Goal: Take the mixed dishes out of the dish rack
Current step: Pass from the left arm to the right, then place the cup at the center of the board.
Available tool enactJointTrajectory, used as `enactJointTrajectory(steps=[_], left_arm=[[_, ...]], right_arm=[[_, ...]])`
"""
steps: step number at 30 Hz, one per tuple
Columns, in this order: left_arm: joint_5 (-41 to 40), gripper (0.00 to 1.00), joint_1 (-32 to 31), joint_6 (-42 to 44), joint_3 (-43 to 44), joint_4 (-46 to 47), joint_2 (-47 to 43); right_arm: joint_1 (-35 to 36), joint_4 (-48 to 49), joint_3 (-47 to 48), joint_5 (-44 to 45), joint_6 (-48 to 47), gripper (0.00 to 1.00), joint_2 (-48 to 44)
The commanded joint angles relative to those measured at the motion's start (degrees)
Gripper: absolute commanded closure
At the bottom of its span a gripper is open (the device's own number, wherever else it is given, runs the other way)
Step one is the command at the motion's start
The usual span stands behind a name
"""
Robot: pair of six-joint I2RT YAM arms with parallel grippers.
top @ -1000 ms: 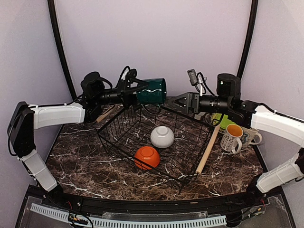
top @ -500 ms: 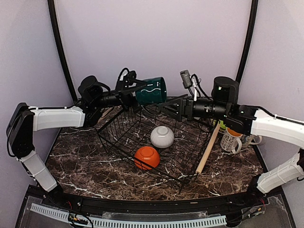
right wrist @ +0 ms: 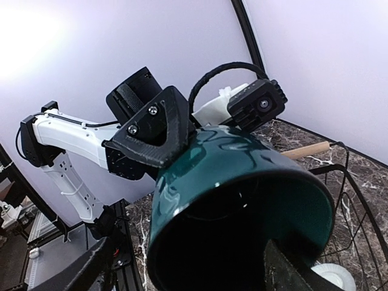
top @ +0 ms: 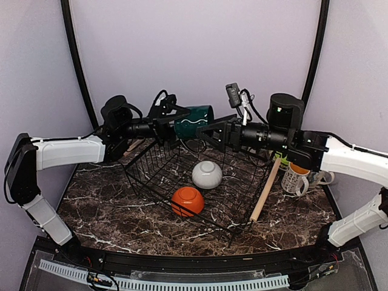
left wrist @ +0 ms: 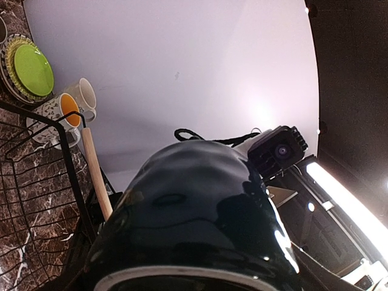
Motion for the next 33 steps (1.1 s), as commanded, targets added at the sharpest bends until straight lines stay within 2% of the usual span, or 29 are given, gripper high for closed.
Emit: enactJointTrajectory(steps=[1,4,8,10,12,13,14,16,17,18,20,22,27,30,32,33], left_arm=[[0.13,0.98,-1.09,0.93,0.33,3.28,-2.83],[-0.72,0.98,-1.46,0.97,0.21,3.54,-2.89],[-1.01,0.97,-1.59,1.9,0.15,2.57,-2.83],[-0.6,0.94,-1.53,2.26,0.47,2.62,-2.45],[-0.18,0.87,-1.4,2.57,0.67,2.94,-2.04],[0.02,0.78,-1.14,2.66,0.64,2.98,-1.86],[0.18,0.72,-0.98,2.73,0.59,3.19,-1.77],[1.11,0.44,0.35,2.64,0.37,4.05,-1.56],[1.86,0.39,0.82,2.61,0.14,4.33,-1.62],[2.11,0.24,2.01,2.67,-0.37,4.78,-1.99],[2.91,0.06,3.93,3.65,-0.77,4.08,-2.63],[3.88,0.02,5.47,5.72,-0.53,1.34,-3.03],[5.56,0.01,7.22,12.68,1.19,-6.33,-3.05],[6.04,0.01,7.99,15.52,3.5,-10.95,-1.98],[5.37,0.01,8.34,21.22,6.12,-19.48,-1.79],[4.88,0.01,8.46,27.28,8.58,-27.14,-1.84]], right_arm=[[0.86,2.63,4.97,-3.69,0.01,0.25,4.82],[1.06,3.64,6.63,-5.75,-0.08,0.43,6.95],[1.0,10.6,3.22,-8.85,1.98,0.64,6.52],[0.82,11.2,2.67,-9.32,2.4,0.78,6.11],[0.42,12.05,1.89,-9.9,3.28,0.93,5.56],[0.04,12.67,1.41,-10.22,4.03,1.0,5.24],[-0.43,13.33,1.04,-10.54,5.0,1.0,4.98],[-1.91,14.45,0.42,-11.81,6.53,1.0,4.31],[-2.72,15.1,-0.01,-12.35,7.37,1.0,3.92],[-3.7,15.78,-0.58,-12.78,8.23,1.0,3.42],[-5.56,17.42,-2.08,-13.68,9.94,1.0,1.86],[-6.97,17.19,-3.06,-14.52,10.49,1.0,0.45],[-8.27,9.34,-3.51,-10.12,8.16,1.0,-4.35],[-8.69,-0.33,-1.76,-3.85,4.41,1.0,-8.11],[-8.82,-9.37,0.4,3.97,2.33,1.0,-10.91],[-8.98,-13.54,1.16,8.03,1.38,1.0,-12.42]])
